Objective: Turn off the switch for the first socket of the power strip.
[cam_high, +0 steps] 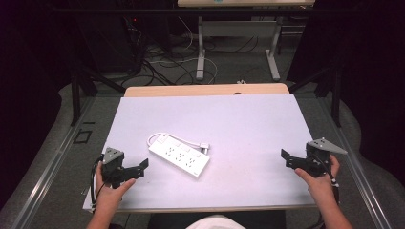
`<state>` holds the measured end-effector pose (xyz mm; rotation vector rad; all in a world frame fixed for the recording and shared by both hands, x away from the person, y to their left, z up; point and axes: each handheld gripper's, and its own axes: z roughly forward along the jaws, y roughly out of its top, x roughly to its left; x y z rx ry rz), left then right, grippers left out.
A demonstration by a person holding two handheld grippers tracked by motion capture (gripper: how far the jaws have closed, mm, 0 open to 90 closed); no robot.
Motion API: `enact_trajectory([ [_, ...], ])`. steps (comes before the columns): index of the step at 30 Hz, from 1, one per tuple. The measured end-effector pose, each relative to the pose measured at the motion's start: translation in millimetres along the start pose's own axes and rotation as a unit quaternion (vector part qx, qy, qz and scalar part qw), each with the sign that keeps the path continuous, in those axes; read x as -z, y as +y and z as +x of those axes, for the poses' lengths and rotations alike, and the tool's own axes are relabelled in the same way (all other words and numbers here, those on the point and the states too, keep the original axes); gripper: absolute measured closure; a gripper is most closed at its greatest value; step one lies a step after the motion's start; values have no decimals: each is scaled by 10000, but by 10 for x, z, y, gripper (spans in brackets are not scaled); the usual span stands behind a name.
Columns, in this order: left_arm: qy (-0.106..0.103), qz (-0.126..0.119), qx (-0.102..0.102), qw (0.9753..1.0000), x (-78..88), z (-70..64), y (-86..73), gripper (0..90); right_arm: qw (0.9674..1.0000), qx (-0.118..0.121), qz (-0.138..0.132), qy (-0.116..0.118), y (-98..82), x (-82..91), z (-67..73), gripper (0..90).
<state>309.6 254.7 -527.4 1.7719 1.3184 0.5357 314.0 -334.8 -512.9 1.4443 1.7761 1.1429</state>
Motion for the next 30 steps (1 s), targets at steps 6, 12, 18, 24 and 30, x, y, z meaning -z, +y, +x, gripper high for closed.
enact_trajectory([
  [6, 12, 55, -48, 10000, -14, -7, -3, 2, 10000, 15, 69, 30, -64, -8, 48, 0],
  [12, 94, 113, 31, 9999, -9, 4, -11, 58, 9995, 71, 268, 132, -80, -82, 85, 0],
  [18, 106, 70, 55, 9999, 13, 17, -24, 93, 9997, 123, 173, 117, -74, -60, 134, 0],
  [24, 111, -22, 41, 9999, 84, -36, -11, 158, 9997, 107, 167, 169, -53, -51, 148, 3],
  [30, 95, -81, 23, 9999, 117, -62, 10, 200, 9996, 132, 167, 189, -58, -77, 176, 6],
])
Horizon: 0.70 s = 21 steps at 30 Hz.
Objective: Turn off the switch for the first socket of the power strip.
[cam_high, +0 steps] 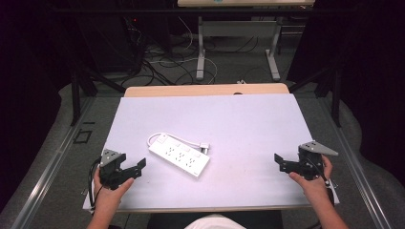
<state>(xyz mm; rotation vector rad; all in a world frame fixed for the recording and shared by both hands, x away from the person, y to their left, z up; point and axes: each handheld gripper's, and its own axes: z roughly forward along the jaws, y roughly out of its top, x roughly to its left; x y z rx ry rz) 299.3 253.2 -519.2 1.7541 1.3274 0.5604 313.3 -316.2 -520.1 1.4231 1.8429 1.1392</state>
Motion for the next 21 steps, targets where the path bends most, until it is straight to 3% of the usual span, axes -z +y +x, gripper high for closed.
enact_trajectory([
  [10, 28, -83, -84, 9999, 61, -81, 84, 386, 10000, -16, 37, 26, 15, -19, 24, 20],
  [21, -46, -46, -246, 9997, 36, -182, 264, 439, 10000, 0, -35, 15, 26, -10, 35, 25],
])
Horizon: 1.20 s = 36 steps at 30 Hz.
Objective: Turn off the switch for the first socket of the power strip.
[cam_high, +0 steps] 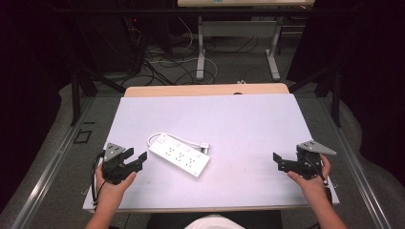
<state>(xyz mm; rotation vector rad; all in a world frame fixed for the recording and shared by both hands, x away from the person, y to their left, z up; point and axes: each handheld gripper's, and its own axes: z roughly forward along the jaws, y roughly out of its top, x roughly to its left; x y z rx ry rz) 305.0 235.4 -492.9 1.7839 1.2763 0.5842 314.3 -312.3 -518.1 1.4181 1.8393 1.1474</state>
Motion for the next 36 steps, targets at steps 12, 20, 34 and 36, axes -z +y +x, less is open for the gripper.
enact_trajectory([
  [12, -111, 47, 85, 9999, -56, -45, 257, 498, 10000, -1, 2, 38, 0, -8, -9, 26],
  [20, -250, 116, 249, 9993, -142, -94, 420, 602, 10000, -7, 4, 43, 1, -9, -11, 27],
  [34, -309, 174, 252, 9991, -307, -172, 639, 783, 10000, 3, -13, 32, -1, -16, 1, 27],
  [36, -290, 211, 247, 9991, -345, -180, 654, 803, 10000, -30, -38, 58, 0, -20, 4, 27],
])
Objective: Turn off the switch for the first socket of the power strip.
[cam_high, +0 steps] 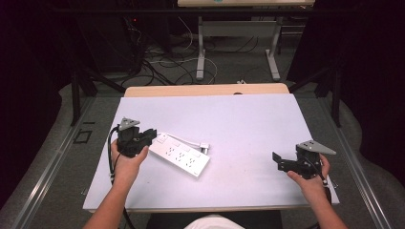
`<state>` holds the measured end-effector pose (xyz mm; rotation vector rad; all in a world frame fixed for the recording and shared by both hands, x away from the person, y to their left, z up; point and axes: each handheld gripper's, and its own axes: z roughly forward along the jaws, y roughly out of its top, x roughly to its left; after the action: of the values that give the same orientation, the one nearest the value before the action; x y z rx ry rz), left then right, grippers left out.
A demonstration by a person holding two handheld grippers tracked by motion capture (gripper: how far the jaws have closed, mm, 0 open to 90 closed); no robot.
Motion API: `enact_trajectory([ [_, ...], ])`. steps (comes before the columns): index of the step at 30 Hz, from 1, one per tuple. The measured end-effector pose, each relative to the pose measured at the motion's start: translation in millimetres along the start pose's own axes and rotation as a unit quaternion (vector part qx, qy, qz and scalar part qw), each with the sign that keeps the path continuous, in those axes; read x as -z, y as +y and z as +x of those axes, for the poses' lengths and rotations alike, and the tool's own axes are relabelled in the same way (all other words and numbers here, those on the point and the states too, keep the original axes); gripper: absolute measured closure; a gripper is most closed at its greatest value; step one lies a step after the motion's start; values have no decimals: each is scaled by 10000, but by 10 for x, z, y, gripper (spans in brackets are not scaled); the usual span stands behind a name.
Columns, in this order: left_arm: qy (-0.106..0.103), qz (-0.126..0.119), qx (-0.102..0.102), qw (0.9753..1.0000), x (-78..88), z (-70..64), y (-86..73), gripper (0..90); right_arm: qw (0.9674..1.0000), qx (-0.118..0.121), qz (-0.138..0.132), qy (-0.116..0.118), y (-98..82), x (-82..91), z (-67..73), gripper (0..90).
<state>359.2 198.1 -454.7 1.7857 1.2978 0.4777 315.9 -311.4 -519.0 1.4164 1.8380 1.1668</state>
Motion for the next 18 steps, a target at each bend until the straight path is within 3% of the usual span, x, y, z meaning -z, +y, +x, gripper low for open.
enact_trajectory([
  [7, 12, 162, -68, 9998, -196, -40, 28, 886, 10000, 11, 46, 44, 1, -11, -2, 27],
  [18, -111, 595, -232, 9979, -412, -138, 85, 899, 10000, 26, 30, 25, -4, -19, -9, 27],
])
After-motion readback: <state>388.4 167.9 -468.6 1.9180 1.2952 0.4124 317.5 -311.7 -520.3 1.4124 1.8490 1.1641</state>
